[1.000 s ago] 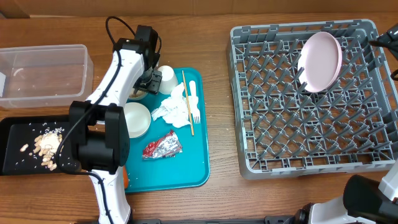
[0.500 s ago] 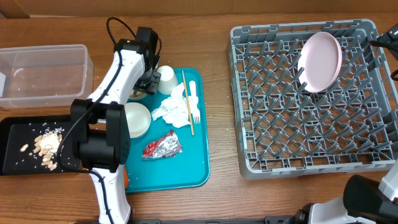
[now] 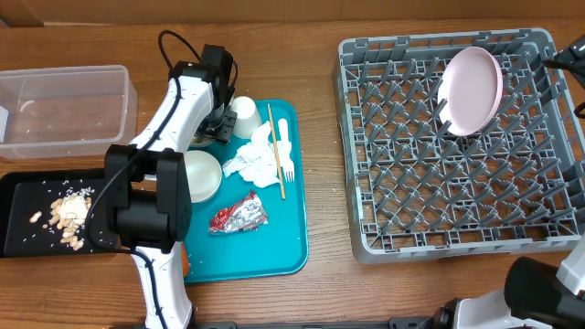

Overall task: Sort waste into correct bins and load items into the dishwasher rack
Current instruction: 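Grasp the rim of the white rice bowl with the left gripper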

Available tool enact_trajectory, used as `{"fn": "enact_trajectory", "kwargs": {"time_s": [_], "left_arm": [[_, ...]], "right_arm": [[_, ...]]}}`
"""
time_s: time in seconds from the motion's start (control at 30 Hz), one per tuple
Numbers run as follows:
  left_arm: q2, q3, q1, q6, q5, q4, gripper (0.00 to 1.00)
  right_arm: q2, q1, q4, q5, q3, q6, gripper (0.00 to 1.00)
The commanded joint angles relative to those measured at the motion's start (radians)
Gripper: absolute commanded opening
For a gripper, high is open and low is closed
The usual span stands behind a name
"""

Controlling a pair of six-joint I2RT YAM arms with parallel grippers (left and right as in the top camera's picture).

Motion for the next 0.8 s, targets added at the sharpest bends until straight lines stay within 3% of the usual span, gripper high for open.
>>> {"fn": "enact_trajectory", "kwargs": {"time_s": [0.0,0.37,0.5,0.63,0.77], "left_arm": [[0.017,-0.012,0.006,0.019,0.013,0.005,0.49],[0.017,-0.013,0.006,0.019,0.013,0.017,0.35],[0.017,-0.013,0.006,0.019,0.013,0.018,0.23],[0.017,-0.013,0.005,0.019,0.013,0.018,0.06],[0.016,-0.013,0.005,0.018,0.012,0.017,0.04]], "right_arm": [[0.003,0.000,0.001,0.002,-0.002,0.008,1.00],[0.003,0.000,0.001,0.002,-0.002,0.008,1.00],[0.003,0.000,0.001,0.002,-0.002,0.008,1.00],[0.003,0.000,0.001,0.002,-0.002,0.008,1.00],[0.003,0.000,0.001,0.002,-0.002,0.008,1.00]]}}
